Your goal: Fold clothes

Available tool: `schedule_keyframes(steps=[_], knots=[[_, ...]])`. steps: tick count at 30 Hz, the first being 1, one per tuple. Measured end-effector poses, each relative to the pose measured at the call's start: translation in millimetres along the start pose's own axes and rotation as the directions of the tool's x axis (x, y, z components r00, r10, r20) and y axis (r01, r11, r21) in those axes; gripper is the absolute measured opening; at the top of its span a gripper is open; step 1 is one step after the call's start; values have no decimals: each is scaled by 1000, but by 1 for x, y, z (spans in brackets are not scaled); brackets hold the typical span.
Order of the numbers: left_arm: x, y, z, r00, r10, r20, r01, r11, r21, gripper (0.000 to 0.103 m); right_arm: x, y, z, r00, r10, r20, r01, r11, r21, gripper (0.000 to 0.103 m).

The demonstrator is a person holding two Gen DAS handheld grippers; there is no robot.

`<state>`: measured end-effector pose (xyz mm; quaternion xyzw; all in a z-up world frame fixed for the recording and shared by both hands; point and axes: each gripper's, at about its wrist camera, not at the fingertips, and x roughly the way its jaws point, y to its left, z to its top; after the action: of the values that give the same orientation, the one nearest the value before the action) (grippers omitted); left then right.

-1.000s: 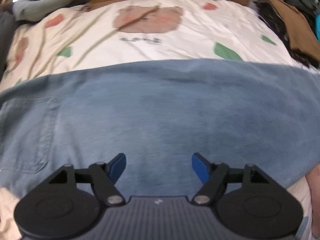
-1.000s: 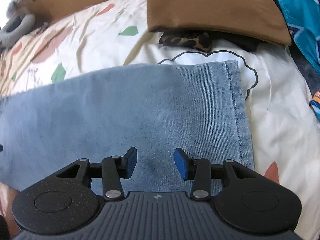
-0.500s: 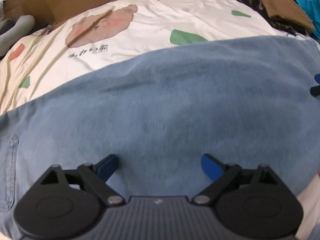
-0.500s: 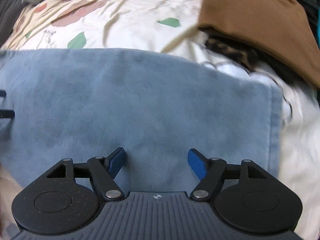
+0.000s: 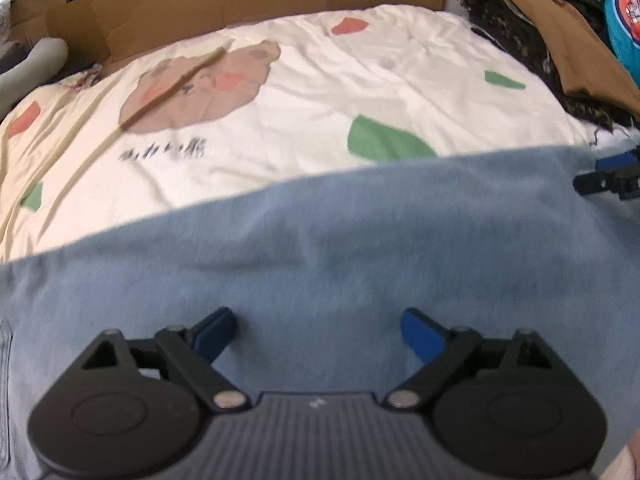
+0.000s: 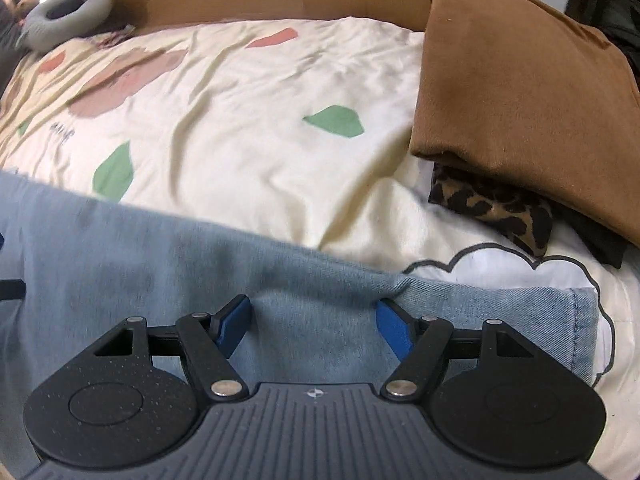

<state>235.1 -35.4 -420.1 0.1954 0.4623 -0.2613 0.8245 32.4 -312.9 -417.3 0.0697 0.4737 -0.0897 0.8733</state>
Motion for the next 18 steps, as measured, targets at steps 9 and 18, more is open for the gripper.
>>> schedule_keyframes(steps=[9,18], knots=[[24,-6,38,999,36,12,-36,999,-37,84,14,6,22,999,-31,22,31,999,20,67],[29,-6,53,999,49,-7,-49,998,-32,84,15,-1,41,1000,6,24,-8,996,93,44]])
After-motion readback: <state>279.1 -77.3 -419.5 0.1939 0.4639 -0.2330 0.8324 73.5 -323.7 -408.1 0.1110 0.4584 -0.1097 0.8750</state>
